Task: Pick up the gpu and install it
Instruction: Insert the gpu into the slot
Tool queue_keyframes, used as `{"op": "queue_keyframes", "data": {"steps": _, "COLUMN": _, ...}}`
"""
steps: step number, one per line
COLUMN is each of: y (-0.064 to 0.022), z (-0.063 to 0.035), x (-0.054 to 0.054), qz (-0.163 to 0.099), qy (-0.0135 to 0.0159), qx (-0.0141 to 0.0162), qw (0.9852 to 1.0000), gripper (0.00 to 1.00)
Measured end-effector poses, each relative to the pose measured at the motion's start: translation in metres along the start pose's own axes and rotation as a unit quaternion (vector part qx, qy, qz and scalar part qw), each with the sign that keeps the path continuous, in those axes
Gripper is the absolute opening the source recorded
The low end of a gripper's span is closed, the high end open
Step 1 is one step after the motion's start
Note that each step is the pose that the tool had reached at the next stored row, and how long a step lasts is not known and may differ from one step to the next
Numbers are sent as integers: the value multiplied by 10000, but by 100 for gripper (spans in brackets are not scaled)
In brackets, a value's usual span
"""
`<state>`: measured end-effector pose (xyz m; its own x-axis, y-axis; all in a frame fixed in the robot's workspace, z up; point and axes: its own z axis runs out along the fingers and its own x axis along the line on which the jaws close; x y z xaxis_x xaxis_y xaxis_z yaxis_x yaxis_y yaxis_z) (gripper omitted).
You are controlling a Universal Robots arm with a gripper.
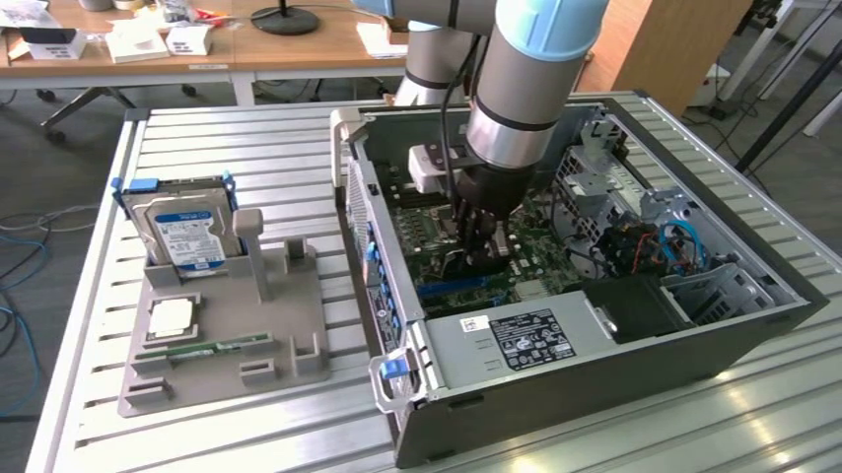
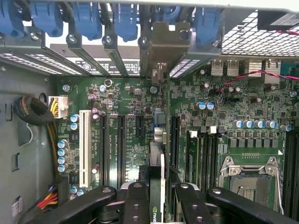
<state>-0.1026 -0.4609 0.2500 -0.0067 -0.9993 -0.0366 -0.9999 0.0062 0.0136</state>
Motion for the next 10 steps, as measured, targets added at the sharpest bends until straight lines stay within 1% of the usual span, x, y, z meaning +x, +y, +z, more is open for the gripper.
{"op": "queue_keyframes", "data": {"steps": 10, "y": 0, "z": 0, "x": 0, "qz": 171, "qy": -2, "qx": 6, "qw": 9999, "gripper": 26}}
